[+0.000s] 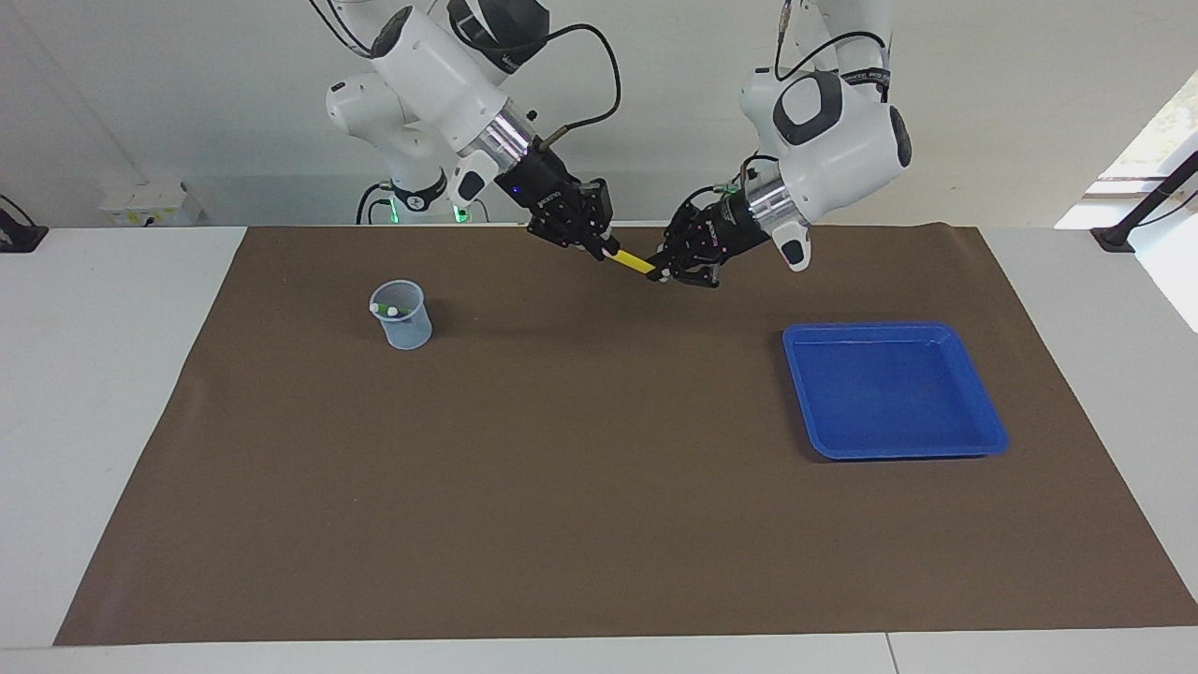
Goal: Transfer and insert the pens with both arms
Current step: 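Grasp the yellow pen with the right gripper and open the left gripper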
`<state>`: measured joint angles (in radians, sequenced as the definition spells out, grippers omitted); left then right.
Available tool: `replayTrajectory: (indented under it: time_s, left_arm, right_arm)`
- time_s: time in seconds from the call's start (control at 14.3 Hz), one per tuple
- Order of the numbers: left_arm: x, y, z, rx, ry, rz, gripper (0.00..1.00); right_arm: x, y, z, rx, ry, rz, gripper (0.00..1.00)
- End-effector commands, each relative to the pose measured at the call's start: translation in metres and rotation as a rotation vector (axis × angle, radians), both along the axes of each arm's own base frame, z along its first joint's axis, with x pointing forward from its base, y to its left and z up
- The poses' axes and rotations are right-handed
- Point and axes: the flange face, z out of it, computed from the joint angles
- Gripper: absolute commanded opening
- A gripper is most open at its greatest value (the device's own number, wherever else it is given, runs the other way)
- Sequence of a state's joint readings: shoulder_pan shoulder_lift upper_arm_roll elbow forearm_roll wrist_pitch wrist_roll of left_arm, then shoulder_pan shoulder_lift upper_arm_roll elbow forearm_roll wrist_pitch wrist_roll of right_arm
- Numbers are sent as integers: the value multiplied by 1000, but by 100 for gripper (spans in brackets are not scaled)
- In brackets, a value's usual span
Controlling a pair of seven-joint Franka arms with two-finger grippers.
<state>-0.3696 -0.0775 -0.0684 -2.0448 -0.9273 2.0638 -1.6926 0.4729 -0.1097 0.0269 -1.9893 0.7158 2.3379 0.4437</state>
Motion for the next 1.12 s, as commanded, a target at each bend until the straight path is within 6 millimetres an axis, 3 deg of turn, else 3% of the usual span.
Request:
replayTrajectory:
  time_s: [0.0, 0.35, 0.42, 0.63, 0.77, 0.84, 1.05]
  left_arm:
    - [-7, 6, 5, -15, -4, 20, 0]
    - [-6, 6, 7, -20, -16, 15, 0]
    - [-2, 6, 14, -29, -19, 18, 96]
    - [-2, 8, 17, -30, -25, 17, 100]
    - [-2, 9, 16, -29, -29, 15, 100]
    - [0, 11, 17, -28, -31, 20, 100]
    - [9, 28, 16, -20, -39, 43, 100]
  right_arm:
    - [1, 0, 1, -9, -25, 6, 3]
    - [1, 0, 1, -9, -21, 6, 0]
    - [1, 0, 1, -10, -18, 9, 0]
    - [-1, 1, 0, -21, -2, 31, 0]
    - [0, -5, 10, -118, 14, 139, 0]
    - [6, -15, 18, -173, 31, 195, 0]
    - [15, -73, 34, -292, 63, 380, 0]
